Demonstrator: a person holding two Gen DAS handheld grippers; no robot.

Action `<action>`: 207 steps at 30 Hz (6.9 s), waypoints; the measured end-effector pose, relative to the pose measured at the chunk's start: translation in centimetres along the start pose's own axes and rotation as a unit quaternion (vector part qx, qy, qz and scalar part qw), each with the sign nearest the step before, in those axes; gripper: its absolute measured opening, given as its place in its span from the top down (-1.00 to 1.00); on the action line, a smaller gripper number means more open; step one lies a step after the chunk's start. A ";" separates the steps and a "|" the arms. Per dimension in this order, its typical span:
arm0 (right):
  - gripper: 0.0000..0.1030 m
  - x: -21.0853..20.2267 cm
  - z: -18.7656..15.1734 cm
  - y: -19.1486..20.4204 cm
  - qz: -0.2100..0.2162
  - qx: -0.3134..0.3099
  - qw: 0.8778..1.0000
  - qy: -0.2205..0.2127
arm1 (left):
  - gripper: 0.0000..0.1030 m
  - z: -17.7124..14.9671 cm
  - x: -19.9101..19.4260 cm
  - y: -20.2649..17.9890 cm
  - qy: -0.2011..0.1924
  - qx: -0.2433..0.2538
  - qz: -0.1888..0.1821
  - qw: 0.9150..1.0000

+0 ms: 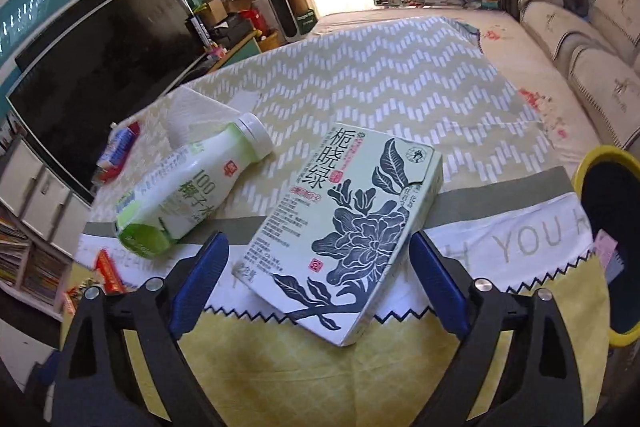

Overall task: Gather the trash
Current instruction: 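Grasp the white tea box with black flower print with the right tool, then carry the tea box over the yellow bin and open the right tool, then grasp the green-white milk bottle on the table with the left tool, then carry the milk bottle over the yellow bin and open the left tool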

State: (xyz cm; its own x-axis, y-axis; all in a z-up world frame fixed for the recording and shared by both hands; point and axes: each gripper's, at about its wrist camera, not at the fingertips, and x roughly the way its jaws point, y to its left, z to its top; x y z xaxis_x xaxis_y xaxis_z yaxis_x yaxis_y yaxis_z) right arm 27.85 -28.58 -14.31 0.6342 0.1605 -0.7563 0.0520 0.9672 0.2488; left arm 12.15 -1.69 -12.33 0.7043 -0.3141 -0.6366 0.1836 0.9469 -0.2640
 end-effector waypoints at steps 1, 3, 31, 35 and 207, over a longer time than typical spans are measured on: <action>-0.70 0.2 -0.1 0.5 -0.009 -0.007 1.000 0.003 | -0.91 0.0 0.1 0.0 0.001 0.000 0.000 1.000; -0.73 0.7 -0.4 1.8 -0.030 -0.026 0.999 0.007 | -0.91 0.0 0.2 0.0 0.003 -0.002 -0.001 1.000; -0.50 -6.9 -3.7 -2.8 0.021 -0.058 0.996 -0.064 | -0.91 -0.5 1.2 -2.0 0.020 0.020 -0.016 0.999; -0.50 -8.7 -4.5 -3.6 0.034 -0.060 0.994 -0.079 | -0.91 -0.6 1.4 -2.5 0.023 0.026 -0.016 0.999; -0.77 -17.6 -8.7 -28.0 -0.050 0.161 0.969 -0.182 | -0.73 9.0 5.9 -27.5 -0.007 0.232 -0.137 0.963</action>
State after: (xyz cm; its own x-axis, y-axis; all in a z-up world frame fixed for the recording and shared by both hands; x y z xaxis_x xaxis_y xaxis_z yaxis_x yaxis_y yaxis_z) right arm 8.52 -56.73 -13.28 0.8403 -0.0665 -0.5380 0.3273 0.8534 0.4057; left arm 17.40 -28.94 -2.33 0.5945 -0.5591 -0.5780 0.6485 0.7583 -0.0666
